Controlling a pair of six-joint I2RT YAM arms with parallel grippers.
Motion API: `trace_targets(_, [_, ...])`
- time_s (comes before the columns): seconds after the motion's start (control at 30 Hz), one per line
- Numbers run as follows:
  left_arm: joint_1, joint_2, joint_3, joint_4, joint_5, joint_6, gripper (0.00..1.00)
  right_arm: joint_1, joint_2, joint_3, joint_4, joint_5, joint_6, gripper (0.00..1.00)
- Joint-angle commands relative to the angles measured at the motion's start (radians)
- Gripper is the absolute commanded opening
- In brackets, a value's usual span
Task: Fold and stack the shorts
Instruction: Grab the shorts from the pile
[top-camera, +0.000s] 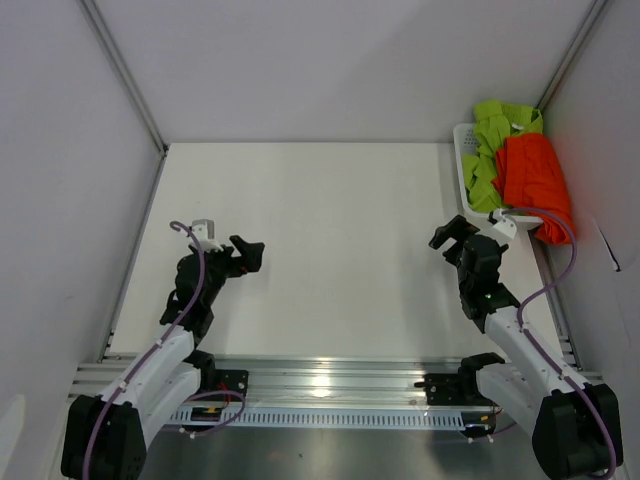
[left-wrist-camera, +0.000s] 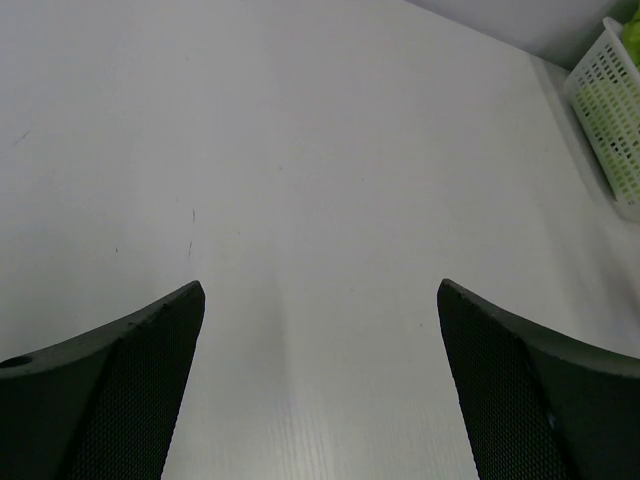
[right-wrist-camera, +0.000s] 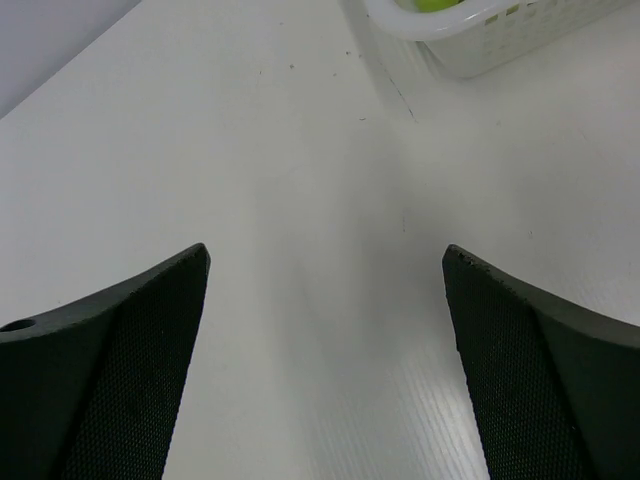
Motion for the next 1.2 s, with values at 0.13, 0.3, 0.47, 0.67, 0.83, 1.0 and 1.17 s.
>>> trace_targets(0.13, [0.010,0.009,-0.009,0.059,-0.029,-0.042,0.99,0.006,-0.010,0.039,-0.003,0.104,0.007,1.00])
trace_targets(0.3, [0.022,-0.010,-0.035,0.029,-0.117,-0.144,0.99,-0.020,0.068,0.197,-0.101,0.139,-0.036,0.99])
trace_targets(0.47, [0.046,0.036,0.008,0.004,-0.066,-0.126,0.99,-0.126,0.290,0.459,-0.280,0.106,-0.064,0.98])
trace_targets(0.67, [0.046,0.043,0.014,0.001,-0.033,-0.120,0.99,-0.211,0.529,0.797,-0.409,0.150,-0.101,0.93])
trace_targets(0.83, [0.044,0.029,0.000,0.010,-0.026,-0.128,0.99,-0.251,0.801,1.121,-0.497,0.261,-0.151,0.89])
trace_targets(1.0, [0.039,0.033,-0.008,0.027,-0.005,-0.135,0.99,-0.278,1.011,1.367,-0.586,0.297,-0.240,0.86])
trace_targets(1.17, [0.035,0.063,0.003,0.021,0.010,-0.155,0.99,-0.295,1.206,1.568,-0.623,0.302,-0.308,0.87])
